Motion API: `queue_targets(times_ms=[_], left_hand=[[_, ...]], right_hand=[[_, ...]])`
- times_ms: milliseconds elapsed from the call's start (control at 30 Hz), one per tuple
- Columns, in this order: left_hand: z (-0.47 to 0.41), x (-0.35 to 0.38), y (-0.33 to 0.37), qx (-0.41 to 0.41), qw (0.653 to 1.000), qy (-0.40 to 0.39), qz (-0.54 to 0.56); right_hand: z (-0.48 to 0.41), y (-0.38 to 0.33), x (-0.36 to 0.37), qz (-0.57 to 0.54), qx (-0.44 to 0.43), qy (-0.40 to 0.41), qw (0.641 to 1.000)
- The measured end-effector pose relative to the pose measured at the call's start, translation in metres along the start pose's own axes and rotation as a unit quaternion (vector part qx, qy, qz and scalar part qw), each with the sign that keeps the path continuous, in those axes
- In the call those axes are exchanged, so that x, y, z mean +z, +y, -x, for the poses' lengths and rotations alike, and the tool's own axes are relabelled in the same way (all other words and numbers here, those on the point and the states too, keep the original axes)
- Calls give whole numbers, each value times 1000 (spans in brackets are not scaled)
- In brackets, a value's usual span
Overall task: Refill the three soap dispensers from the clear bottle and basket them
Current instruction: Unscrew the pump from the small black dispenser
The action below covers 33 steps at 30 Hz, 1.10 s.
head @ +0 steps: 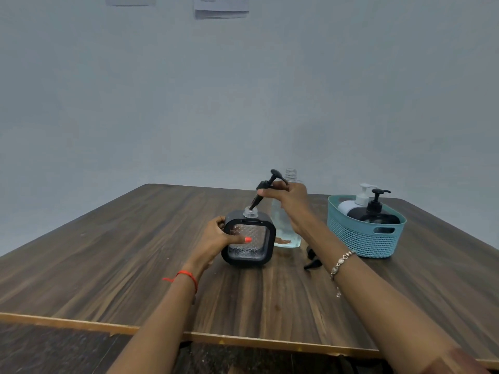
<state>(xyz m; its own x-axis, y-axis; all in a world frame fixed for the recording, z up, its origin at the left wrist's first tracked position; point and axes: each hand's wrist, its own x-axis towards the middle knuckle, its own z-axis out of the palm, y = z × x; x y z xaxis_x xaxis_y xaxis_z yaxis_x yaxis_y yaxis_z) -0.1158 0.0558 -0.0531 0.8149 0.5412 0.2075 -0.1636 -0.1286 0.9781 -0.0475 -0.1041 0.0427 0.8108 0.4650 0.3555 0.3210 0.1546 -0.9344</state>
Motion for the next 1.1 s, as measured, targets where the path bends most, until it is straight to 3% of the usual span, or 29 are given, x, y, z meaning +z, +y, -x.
queue_targets(times_ms=[233,367,467,600,700,1100], left_hand=[[-3,-16,3,1,992,118,43],[-11,-25,0,14,981,186,54],[-13,-25,1,25,978,200,51],[-15,-20,2,32,977,205,48],[-17,-19,1,34,978,202,45],[-30,-10,-15,25,977,209,46]], right_hand=[[-3,0,-11,-2,-137,43,990],[4,27,-15,146,-194,-42,969],[8,65,-15,291,-258,-121,913],[7,102,-13,455,-243,-231,825],[10,107,-14,507,-215,-246,798],[10,110,-16,522,-208,-256,787]])
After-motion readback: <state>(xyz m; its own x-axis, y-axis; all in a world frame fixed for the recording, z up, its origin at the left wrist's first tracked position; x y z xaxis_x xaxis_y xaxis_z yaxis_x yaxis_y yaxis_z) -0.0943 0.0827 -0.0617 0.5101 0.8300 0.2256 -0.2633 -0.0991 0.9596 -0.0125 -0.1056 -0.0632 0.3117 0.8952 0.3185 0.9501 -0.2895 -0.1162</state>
